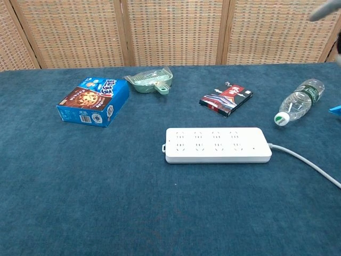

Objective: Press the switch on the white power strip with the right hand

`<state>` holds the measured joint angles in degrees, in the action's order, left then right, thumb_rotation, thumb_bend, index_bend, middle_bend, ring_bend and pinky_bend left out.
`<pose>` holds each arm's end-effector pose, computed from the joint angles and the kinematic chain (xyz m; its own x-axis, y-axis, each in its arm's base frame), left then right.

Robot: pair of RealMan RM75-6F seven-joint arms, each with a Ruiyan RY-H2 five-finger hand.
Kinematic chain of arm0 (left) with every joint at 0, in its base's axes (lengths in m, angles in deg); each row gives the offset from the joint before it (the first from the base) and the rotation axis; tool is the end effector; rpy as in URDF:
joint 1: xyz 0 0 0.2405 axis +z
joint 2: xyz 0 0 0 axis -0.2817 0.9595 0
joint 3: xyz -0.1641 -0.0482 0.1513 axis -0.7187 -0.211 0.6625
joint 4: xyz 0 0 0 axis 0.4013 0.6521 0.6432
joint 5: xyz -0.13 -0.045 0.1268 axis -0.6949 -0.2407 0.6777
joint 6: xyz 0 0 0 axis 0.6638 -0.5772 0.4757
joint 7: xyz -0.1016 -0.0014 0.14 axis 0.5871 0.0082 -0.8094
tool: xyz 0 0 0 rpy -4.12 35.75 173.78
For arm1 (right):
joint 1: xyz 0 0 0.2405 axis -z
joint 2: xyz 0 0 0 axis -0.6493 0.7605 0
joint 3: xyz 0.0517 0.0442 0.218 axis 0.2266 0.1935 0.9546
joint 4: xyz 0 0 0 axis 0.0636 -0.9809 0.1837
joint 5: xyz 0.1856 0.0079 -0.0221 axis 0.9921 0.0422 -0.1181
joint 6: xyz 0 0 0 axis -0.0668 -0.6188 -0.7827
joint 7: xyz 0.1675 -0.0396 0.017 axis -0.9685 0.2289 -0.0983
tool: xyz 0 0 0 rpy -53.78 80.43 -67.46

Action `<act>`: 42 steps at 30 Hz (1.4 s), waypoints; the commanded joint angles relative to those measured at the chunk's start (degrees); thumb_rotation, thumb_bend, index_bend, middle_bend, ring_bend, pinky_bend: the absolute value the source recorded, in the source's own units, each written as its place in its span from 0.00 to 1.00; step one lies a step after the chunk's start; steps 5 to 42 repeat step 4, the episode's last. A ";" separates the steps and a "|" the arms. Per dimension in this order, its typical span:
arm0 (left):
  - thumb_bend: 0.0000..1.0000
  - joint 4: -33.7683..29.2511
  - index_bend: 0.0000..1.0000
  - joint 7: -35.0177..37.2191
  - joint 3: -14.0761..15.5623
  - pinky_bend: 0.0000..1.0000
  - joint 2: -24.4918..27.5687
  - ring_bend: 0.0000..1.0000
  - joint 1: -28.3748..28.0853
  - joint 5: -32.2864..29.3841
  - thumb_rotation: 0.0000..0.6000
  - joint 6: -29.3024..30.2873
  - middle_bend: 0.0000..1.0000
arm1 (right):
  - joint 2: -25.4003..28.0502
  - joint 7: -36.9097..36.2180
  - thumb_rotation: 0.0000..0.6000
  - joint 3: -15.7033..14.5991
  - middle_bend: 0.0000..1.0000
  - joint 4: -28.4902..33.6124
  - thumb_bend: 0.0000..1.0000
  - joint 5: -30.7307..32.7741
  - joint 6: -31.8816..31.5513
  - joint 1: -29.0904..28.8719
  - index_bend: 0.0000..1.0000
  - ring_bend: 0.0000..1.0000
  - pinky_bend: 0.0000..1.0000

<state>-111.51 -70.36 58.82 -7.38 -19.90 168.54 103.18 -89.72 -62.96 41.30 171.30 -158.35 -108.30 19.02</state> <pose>-0.2287 0.1883 0.1790 0.4329 0.0260 0.9011 0.9002 -0.0647 -0.4306 -0.1774 -0.2660 0.1321 0.2526 0.1218 0.9599 -0.8526 -0.4410 0.2803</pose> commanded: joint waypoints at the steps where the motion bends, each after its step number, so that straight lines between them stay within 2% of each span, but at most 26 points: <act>1: 0.00 0.22 0.00 0.44 0.29 0.00 0.11 0.00 0.25 0.58 1.00 0.36 0.00 | 3.17 3.31 1.00 -3.98 0.00 0.74 0.00 -0.10 -2.82 6.13 0.00 0.00 0.00; 4: 0.00 0.85 0.00 1.04 0.48 0.00 0.06 0.00 0.26 1.50 1.00 0.56 0.00 | 2.94 5.46 1.00 -4.87 0.00 0.88 0.00 1.26 -4.82 9.38 0.00 0.00 0.00; 42: 0.00 0.85 0.00 1.04 0.48 0.00 0.06 0.00 0.26 1.50 1.00 0.56 0.00 | 2.94 5.46 1.00 -4.87 0.00 0.88 0.00 1.26 -4.82 9.38 0.00 0.00 0.00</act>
